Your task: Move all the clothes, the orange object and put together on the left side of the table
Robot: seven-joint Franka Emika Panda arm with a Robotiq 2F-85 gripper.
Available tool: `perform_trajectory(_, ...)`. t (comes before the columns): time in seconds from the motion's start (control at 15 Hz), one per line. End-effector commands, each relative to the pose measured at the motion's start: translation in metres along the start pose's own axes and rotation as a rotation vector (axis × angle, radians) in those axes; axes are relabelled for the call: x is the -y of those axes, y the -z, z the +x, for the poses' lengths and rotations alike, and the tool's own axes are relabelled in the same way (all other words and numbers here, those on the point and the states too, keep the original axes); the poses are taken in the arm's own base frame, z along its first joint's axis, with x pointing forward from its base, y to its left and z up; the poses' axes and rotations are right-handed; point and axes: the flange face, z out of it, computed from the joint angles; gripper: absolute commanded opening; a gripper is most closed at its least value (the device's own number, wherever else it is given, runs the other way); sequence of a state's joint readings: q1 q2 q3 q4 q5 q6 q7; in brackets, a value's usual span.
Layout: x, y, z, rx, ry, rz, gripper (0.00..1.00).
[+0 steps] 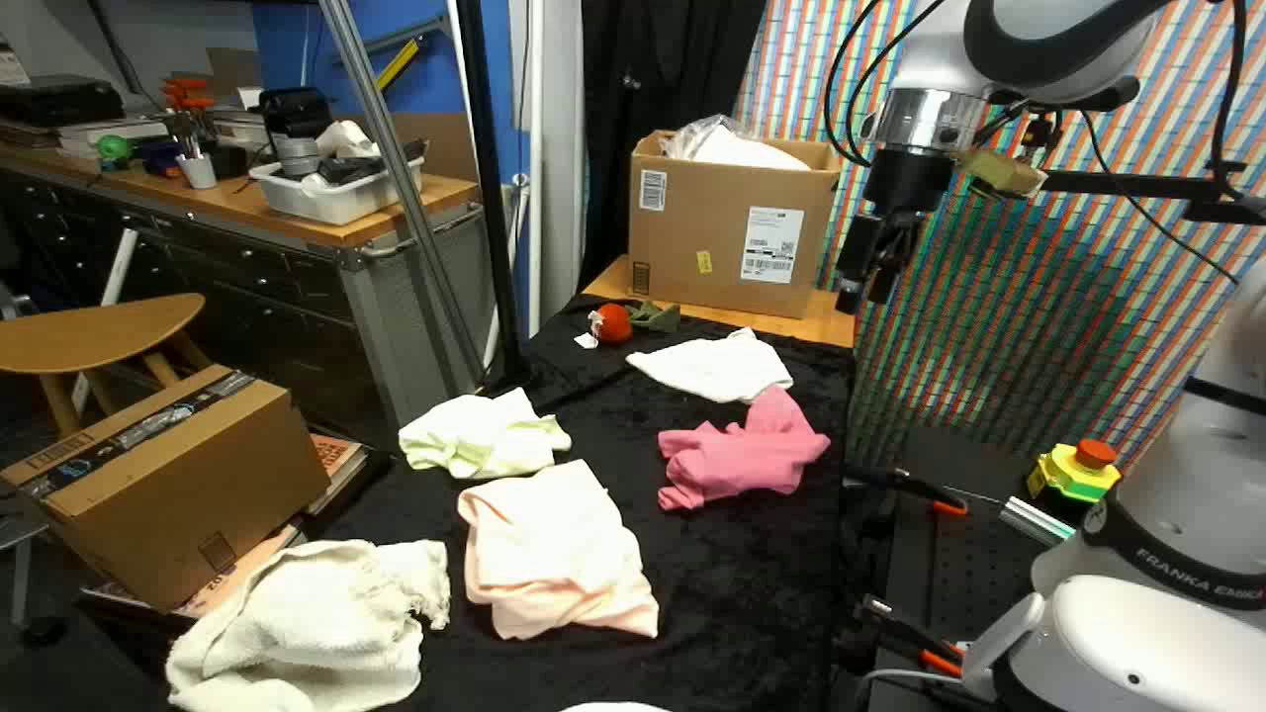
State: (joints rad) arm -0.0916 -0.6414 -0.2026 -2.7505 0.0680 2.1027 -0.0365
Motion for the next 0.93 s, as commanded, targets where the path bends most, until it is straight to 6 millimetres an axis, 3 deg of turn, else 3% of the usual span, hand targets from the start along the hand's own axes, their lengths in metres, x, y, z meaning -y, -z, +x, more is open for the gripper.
perform_trajectory(0.0, 0.000, 0.001, 0.000, 0.000, 0.000, 0.000, 1.00)
perform_trajectory(0.53, 0.000, 0.001, 0.000, -0.002, 0.000, 0.000, 1.00)
perform_trajectory(0.87, 0.011, 0.005, 0.026, -0.016, 0.010, -0.003, 1.00)
